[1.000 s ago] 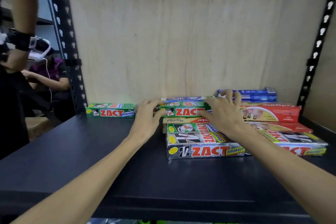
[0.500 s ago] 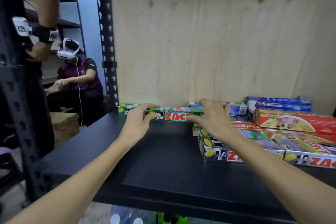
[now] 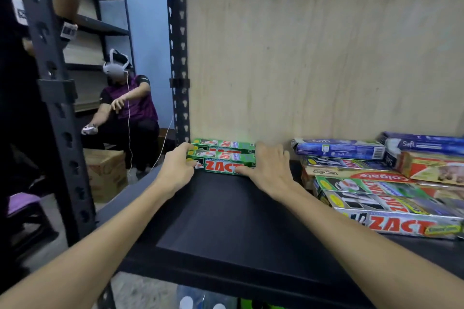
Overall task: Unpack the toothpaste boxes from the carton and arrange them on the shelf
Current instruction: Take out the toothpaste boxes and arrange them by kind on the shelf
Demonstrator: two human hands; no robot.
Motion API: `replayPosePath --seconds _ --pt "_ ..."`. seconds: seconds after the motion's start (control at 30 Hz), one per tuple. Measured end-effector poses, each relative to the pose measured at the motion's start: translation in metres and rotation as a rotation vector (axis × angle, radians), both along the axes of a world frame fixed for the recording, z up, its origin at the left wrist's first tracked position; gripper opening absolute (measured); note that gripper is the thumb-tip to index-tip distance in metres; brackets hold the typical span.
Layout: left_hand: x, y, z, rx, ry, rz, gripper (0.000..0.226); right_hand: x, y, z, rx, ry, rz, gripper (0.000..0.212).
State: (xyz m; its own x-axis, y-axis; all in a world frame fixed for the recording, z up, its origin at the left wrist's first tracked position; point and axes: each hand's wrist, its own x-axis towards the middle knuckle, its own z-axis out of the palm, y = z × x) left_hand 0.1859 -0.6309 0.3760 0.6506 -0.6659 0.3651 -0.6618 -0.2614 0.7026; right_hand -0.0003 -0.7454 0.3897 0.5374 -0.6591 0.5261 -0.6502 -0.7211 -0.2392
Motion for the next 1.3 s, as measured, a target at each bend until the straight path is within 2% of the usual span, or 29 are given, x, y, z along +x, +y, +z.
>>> replayPosePath --seconds 0.2,0.47,0.67,0.83,1.03,1.3 --pt "0.015 -0.017 0.003 0.035 0.061 0.012 0.063 0.018 -0.012 -0.009 0.049 -0.082 -0.002 0.057" --pt "0.036 -0.029 0.006 0.058 0.027 -0.021 0.081 0.030 -0.028 -0.020 0.079 -0.104 -0.011 0.058" --pt "0.038 -0.024 0.001 -0.011 0.059 -0.050 0.092 0.028 -0.029 -0.024 0.068 -0.103 -0.026 0.063" --pt "0.026 -0.020 0.003 0.021 0.007 -0.070 0.088 0.023 -0.020 -0.024 0.026 -0.078 -0.067 0.070" --pt "-0.010 -0.007 0.004 -0.062 -0.161 -0.053 0.094 0.000 0.004 -0.019 -0.029 -0.223 -0.032 0.075" --pt "-0.087 0.010 0.001 -0.201 -0.220 -0.072 0.065 -0.053 0.045 -0.008 -0.013 -0.429 0.090 0.054"
